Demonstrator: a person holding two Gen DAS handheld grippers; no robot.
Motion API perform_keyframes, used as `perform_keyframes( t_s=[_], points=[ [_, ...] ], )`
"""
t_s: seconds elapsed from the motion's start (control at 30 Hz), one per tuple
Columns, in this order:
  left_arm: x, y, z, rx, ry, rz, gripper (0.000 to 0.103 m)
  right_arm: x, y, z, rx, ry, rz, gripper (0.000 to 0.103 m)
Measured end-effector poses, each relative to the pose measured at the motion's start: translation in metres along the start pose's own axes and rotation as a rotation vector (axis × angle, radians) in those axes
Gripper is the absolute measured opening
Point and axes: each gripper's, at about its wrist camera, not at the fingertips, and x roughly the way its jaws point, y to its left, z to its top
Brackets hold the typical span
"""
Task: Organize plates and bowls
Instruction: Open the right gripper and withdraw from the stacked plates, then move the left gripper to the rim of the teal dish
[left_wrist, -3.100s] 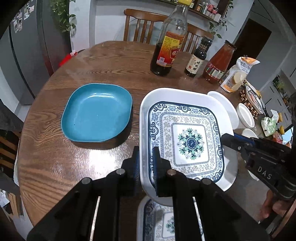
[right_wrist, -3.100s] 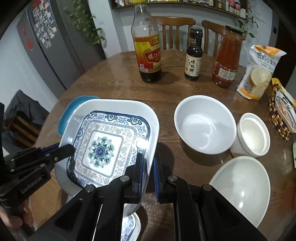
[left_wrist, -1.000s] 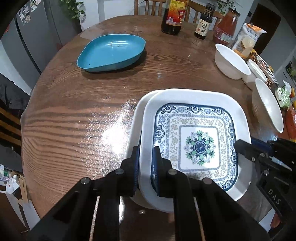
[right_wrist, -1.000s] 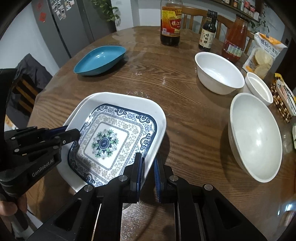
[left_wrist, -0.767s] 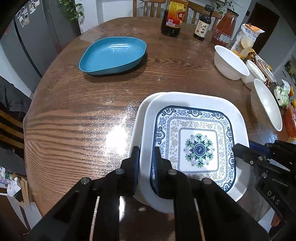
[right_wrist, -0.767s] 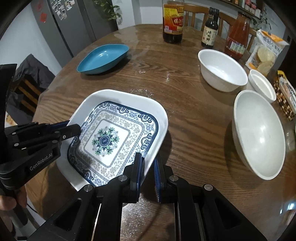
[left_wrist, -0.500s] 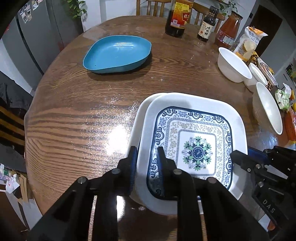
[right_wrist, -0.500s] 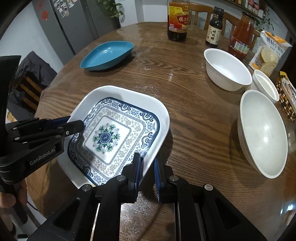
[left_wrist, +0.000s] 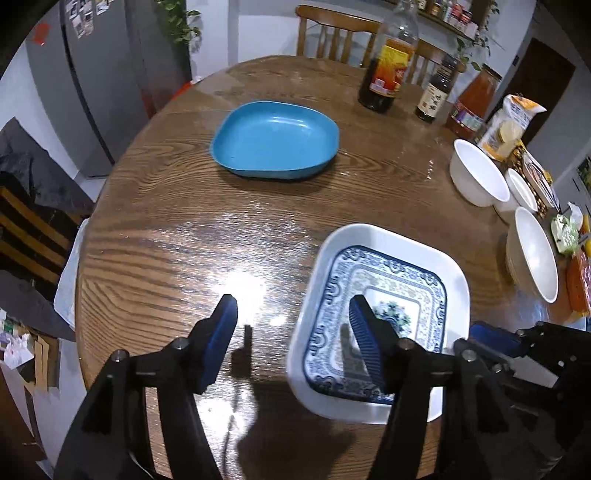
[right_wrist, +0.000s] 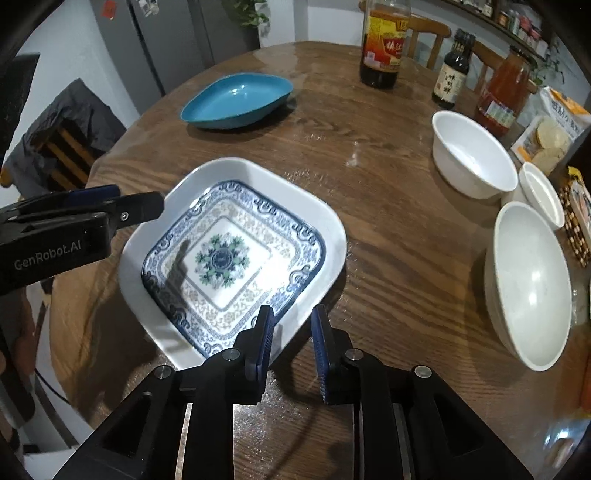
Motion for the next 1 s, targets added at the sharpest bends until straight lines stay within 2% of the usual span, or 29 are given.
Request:
perform_keyframes(
  t_s=[0.07, 0.2, 0.43, 0.5, 0.57, 0.63, 0.8, 1.0],
  points=[
    [0.0, 0.003, 0.0, -0.011, 0.001, 0.0, 0.063, -0.003, -0.005, 0.001, 0.023, -0.012, 0.012, 0.021],
    [-0.002, 0.004, 0.0, -0.019, -0.006, 0.016, 0.074, -0.008, -0.012, 0.003, 0.056, -0.037, 0.037, 0.021],
    [-0.003, 0.002, 0.004, -0.029, -0.015, 0.03, 0.081, -0.021, -0.02, 0.007, 0.102, -0.101, 0.081, 0.022],
    [-0.004, 0.0, 0.006, -0.023, -0.023, 0.043, 0.086, -0.023, -0.021, 0.009, 0.103, -0.111, 0.087, 0.028],
    [-0.005, -0.002, 0.008, -0.016, -0.031, 0.055, 0.089, -0.026, -0.022, 0.012, 0.108, -0.126, 0.09, 0.05],
    [-0.005, -0.002, 0.01, -0.017, -0.04, 0.06, 0.092, -0.029, -0.022, 0.016, 0.108, -0.144, 0.088, 0.06],
    [-0.007, 0.0, 0.021, -0.033, -0.064, 0.066, 0.101, -0.033, -0.021, 0.035, 0.101, -0.168, 0.086, 0.063],
    [-0.003, 0.007, 0.039, -0.067, -0.085, 0.072, 0.101, -0.029, -0.029, 0.061, 0.154, -0.182, 0.103, 0.064]
  ],
)
